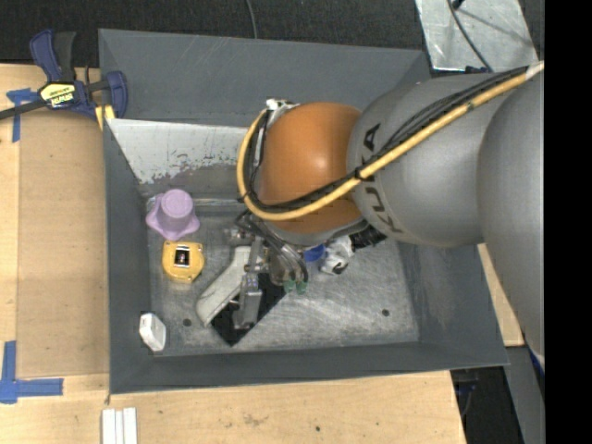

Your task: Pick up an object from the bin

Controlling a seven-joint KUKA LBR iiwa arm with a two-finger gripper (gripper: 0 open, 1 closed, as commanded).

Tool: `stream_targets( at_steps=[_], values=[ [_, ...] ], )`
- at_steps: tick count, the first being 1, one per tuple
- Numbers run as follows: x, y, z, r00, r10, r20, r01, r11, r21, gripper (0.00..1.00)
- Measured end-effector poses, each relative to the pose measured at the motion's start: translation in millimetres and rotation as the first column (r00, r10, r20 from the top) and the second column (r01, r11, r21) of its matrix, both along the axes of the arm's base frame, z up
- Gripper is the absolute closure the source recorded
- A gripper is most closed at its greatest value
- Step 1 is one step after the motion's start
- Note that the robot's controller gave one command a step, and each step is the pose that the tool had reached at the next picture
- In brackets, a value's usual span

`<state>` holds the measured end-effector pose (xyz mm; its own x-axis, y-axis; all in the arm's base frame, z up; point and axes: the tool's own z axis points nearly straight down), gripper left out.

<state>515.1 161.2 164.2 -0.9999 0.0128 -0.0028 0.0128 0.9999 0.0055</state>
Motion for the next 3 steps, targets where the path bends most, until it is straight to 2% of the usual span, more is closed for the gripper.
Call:
stream_targets(
  at_steps=[1, 3],
  values=[
    [1.7, -37.5, -76.6, 0.989, -0.144, 0.044, 0.143, 0.990, 0.015, 1.00],
    [1.0, -35.3, -71.1, 0.989, -0.144, 0.039, 0.144, 0.989, 0.012, 1.00]
  ],
)
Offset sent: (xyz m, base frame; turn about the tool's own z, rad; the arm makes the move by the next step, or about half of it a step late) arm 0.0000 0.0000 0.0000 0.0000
